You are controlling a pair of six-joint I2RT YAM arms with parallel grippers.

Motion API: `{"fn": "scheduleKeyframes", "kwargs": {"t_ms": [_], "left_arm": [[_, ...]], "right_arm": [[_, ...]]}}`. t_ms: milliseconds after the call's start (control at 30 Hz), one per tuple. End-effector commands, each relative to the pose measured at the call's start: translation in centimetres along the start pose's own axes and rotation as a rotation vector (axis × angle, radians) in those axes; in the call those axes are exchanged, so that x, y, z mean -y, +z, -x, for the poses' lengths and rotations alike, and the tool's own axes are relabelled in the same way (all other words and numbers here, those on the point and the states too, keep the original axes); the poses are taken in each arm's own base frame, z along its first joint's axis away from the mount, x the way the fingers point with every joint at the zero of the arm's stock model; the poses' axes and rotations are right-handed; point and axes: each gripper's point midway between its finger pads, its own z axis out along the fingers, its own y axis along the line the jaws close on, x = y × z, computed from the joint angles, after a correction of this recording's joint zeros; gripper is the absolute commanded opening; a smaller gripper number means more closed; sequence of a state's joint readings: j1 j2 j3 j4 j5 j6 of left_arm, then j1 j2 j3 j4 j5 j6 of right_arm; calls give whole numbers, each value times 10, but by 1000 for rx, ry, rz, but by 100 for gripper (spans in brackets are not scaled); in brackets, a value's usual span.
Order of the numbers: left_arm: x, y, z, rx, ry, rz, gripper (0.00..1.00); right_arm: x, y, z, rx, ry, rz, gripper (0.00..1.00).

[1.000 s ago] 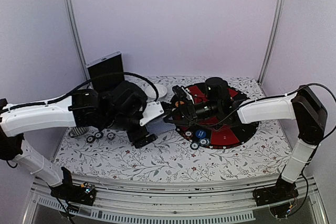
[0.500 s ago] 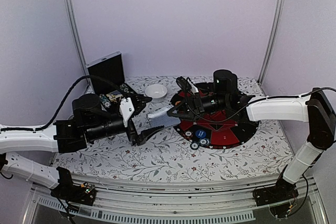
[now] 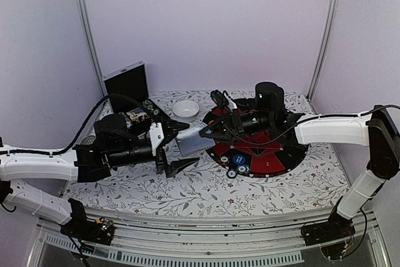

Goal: Distribute texas hold em gaming equipment
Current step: Pass from the right arm to the left

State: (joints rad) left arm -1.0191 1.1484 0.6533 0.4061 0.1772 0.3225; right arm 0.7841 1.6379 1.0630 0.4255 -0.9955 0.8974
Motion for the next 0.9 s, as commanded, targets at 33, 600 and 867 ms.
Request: {"fn": "scheduleKeyframes", "kwargs": {"t_ms": [33, 600, 867], "left_arm": [[-4, 3, -4, -1, 11, 5, 88], [-11, 5, -13, -29, 0, 35, 66], [-19, 3, -1, -2, -11, 68, 61]], "right_arm": [[-23, -3, 11, 29, -51, 24, 2], [-24, 0, 10, 24, -48, 28, 2], [-15, 2, 9, 20, -24, 9, 32]]}}
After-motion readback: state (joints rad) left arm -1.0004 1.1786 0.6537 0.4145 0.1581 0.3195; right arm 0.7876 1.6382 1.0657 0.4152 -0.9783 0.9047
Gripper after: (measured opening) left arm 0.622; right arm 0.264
